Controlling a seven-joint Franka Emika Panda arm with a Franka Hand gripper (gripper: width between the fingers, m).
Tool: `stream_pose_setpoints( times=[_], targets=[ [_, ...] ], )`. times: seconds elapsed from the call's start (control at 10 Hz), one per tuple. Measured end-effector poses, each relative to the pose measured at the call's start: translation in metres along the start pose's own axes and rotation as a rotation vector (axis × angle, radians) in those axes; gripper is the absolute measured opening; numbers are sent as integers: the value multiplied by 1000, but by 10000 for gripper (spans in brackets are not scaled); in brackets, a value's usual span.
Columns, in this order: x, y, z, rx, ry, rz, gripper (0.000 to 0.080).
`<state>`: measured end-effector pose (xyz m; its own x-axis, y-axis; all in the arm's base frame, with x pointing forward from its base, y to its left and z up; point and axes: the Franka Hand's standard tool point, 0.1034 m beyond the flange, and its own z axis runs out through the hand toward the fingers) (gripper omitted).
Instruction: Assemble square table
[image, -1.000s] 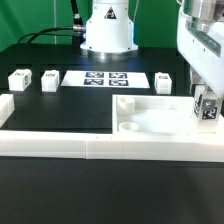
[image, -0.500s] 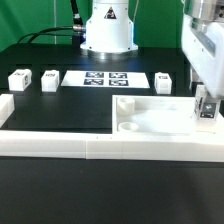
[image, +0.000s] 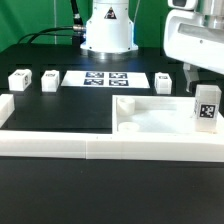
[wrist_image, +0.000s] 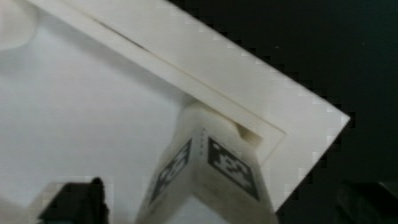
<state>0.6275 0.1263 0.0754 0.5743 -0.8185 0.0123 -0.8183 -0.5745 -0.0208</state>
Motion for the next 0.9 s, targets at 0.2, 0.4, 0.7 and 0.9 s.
stream_pose_setpoints(
  times=[0.2, 0.4, 0.7, 0.9],
  targets=[
    [3, 0, -1, 20, 4, -160, 649],
    [14, 12, 2, 56, 8, -331, 649],
    [6, 9, 5, 55, 2, -497, 649],
    [-3, -2, 5, 52, 14, -602, 649]
  ],
)
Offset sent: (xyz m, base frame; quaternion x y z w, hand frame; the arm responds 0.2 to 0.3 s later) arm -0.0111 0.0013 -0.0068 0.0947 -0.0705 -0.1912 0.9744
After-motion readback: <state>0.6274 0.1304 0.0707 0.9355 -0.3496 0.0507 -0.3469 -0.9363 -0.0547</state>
